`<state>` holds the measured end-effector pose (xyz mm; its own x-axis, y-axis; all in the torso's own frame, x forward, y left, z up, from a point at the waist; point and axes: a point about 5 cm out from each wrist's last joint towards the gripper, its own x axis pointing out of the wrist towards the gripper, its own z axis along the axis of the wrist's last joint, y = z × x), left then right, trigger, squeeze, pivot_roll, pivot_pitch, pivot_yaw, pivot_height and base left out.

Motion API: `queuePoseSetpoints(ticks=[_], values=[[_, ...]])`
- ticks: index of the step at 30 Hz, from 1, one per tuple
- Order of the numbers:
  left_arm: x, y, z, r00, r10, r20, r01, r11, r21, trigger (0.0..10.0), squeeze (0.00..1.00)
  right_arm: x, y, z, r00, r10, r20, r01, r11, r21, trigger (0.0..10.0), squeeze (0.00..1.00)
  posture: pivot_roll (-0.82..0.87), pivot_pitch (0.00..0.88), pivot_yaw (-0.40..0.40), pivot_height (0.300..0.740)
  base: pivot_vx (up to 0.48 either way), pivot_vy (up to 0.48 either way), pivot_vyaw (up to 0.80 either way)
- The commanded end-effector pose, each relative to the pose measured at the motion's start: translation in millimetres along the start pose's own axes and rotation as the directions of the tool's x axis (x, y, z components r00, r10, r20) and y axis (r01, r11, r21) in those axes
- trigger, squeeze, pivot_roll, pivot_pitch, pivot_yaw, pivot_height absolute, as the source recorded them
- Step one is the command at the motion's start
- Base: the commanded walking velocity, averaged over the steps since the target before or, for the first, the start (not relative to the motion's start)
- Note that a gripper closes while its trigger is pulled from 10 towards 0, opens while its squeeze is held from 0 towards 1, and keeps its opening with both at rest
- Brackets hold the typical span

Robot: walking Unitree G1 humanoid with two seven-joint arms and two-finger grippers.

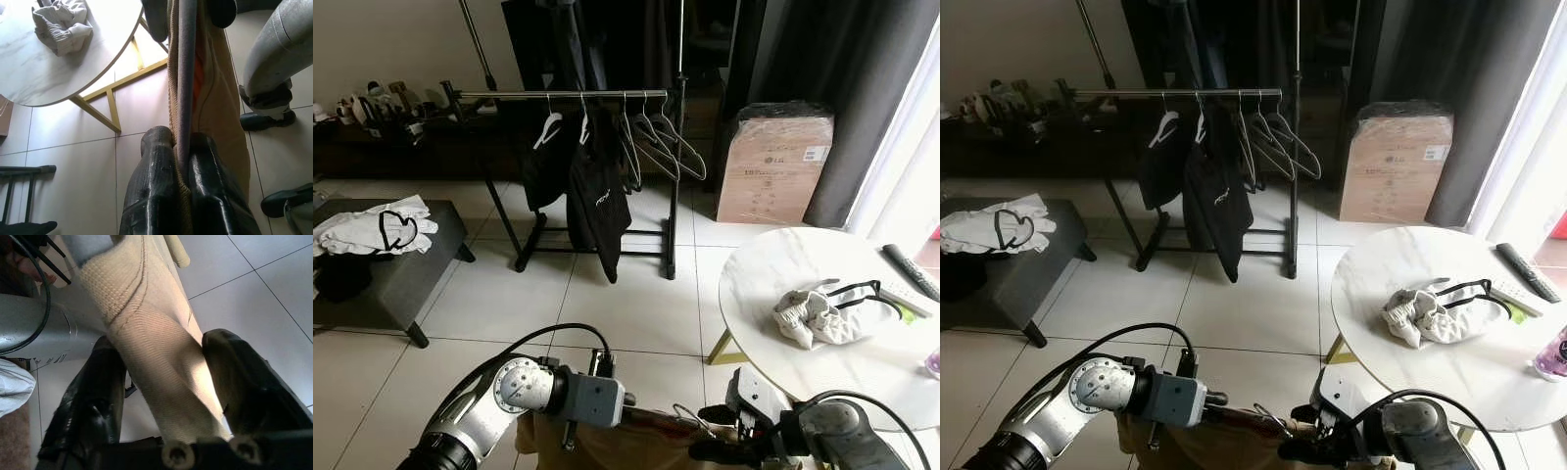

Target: Hang hanger

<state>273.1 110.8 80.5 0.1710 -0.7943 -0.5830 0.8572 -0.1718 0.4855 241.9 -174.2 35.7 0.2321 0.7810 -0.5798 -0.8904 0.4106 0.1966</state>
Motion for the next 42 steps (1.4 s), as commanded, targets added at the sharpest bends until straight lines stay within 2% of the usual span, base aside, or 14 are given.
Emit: queuePoseSetpoints(ticks=[1,18,28,34,37,42], values=[[-1.0,6.7,5,1.0,0.019,0.008,-0.019,0.999,0.026,10.0,0.0,0.9,1.6,4,1.0,0.01,0.009,-0.01,1.0,-0.012,0.0,0.0,-0.11,0.04,0.038,0.74,0.0,0.0,0.0],[5.9,6.1,10,0.999,0.032,0.028,-0.033,0.999,0.036,10.0,0.0,4.2,4.4,2,0.999,0.03,-0.009,-0.03,1.0,-0.004,0.0,0.0,-0.1,0.005,0.034,0.74,0.0,0.0,0.0],[5.6,9.1,13,0.998,0.041,0.047,-0.043,0.999,0.031,10.0,0.0,4.2,4.4,3,1.0,0.029,-0.007,-0.029,1.0,-0.004,0.0,0.0,-0.1,0.028,0.037,0.74,0.0,0.0,0.0],[2.6,9.5,14,0.997,0.049,0.057,-0.05,0.998,0.024,10.0,0.0,3.6,5.8,2,0.999,0.041,-0.007,-0.041,0.999,-0.006,0.0,0.0,-0.1,0.039,0.034,0.74,0.0,0.0,0.0],[-2.4,8.8,7,0.998,0.06,0.007,-0.061,0.998,0.005,10.0,0.0,4.0,4.9,2,0.999,0.044,-0.01,-0.044,0.999,-0.006,0.0,0.0,-0.09,0.049,0.033,0.74,0.0,0.0,0.0],[-4.5,8.3,7,0.998,0.06,0.01,-0.06,0.998,-0.014,10.0,0.0,4.1,4.2,3,0.999,0.047,-0.01,-0.047,0.999,-0.007,0.0,0.0,-0.09,0.052,0.031,0.74,0.0,0.0,0.0]])
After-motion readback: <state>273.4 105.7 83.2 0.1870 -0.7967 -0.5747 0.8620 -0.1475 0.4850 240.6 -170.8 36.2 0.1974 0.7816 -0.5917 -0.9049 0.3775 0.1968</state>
